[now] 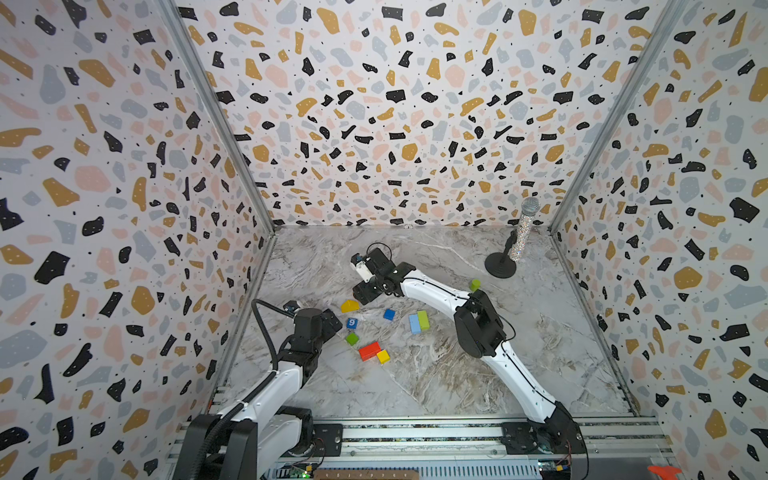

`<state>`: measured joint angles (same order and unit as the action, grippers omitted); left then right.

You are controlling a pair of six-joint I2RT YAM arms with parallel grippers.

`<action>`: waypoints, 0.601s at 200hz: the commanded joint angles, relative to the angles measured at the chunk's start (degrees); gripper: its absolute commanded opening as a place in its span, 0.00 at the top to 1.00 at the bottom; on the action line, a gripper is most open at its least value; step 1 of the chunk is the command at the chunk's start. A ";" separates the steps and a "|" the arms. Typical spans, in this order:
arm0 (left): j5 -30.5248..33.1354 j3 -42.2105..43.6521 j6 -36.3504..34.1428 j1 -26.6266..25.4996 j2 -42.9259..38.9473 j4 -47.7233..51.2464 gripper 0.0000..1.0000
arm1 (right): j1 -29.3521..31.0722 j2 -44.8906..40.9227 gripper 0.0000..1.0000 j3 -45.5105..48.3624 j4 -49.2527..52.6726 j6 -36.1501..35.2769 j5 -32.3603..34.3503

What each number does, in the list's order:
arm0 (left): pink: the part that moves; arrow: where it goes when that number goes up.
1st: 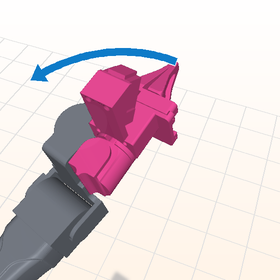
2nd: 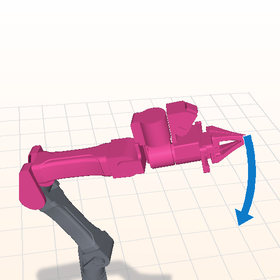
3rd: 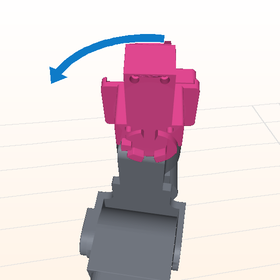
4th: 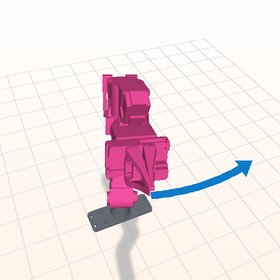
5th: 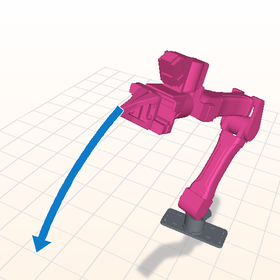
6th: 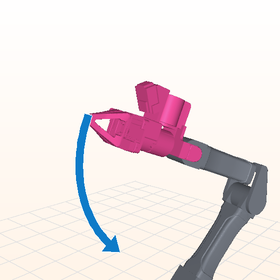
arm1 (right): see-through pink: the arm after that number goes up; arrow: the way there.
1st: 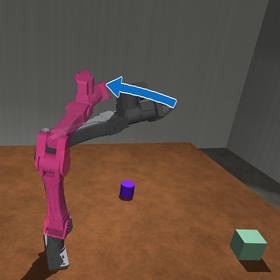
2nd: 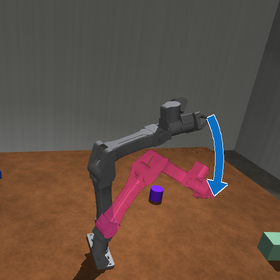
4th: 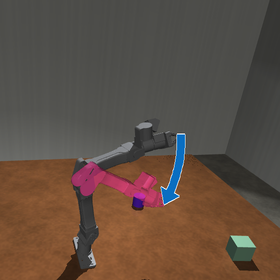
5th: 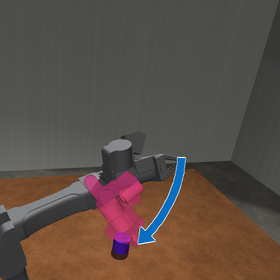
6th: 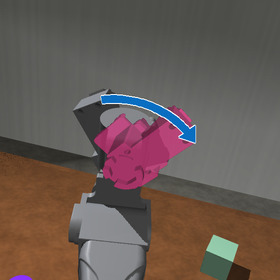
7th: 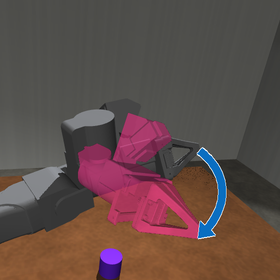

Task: Build the wood block tower
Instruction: 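Lower the right gripper and close it on the red block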

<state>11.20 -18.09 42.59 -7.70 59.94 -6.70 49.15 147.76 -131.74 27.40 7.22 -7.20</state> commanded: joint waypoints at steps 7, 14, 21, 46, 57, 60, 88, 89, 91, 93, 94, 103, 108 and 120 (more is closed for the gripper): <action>-0.03 0.33 -0.66 0.32 0.17 -2.00 0.01 | 0.35 0.39 0.17 -2.24 0.02 0.62 1.20; -0.04 0.35 -0.62 0.32 0.17 -1.96 0.00 | 0.32 0.51 0.17 -2.29 -0.09 0.75 1.34; -0.11 0.33 -0.64 0.32 0.17 -2.00 0.00 | 0.37 0.60 0.18 -2.24 -0.27 0.94 1.25; -0.26 0.33 -0.65 0.32 0.17 -2.06 0.00 | 0.34 1.05 0.22 -2.29 -0.57 1.24 1.31; -0.31 0.33 -0.61 0.32 0.20 -2.02 0.00 | 0.37 1.12 0.24 -2.33 -0.58 1.47 1.78; -0.31 0.33 -0.59 0.37 0.18 -2.00 0.01 | 0.35 1.12 0.24 -2.30 -0.61 1.62 2.01; -0.30 0.33 -0.62 0.37 -0.17 -1.93 0.00 | 0.34 0.85 0.30 -2.27 -0.66 1.92 3.15; -0.30 0.33 -0.64 0.39 -0.17 -1.92 0.00 | 0.34 0.81 0.30 -2.28 -0.63 1.87 3.20; -0.30 0.33 -0.66 0.38 -0.18 -1.89 0.01 | 0.38 0.74 0.31 -2.29 -0.60 1.84 3.28; -0.30 0.33 -0.66 0.40 -0.18 -1.80 0.01 | 0.35 0.67 0.32 -2.27 -0.57 1.90 3.36; -0.30 0.33 -0.66 0.41 -0.18 -1.81 0.01 | 0.34 0.64 0.32 -2.28 -0.54 1.91 3.36; -0.29 0.33 -0.59 0.41 -0.19 -1.80 0.01 | 0.36 0.54 0.35 -2.17 -0.50 2.06 3.68; -0.23 0.34 -0.65 0.41 -0.26 -1.79 0.01 | 0.42 0.38 0.37 -2.09 -0.44 2.09 3.85; -0.13 0.42 -0.65 0.41 -0.25 -1.73 0.01 | 0.42 0.01 0.40 -1.79 -0.39 2.31 4.10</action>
<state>10.98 -18.09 42.59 -7.66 59.94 -6.87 49.25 149.42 -131.76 26.52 8.69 -4.64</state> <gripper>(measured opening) 0.995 0.636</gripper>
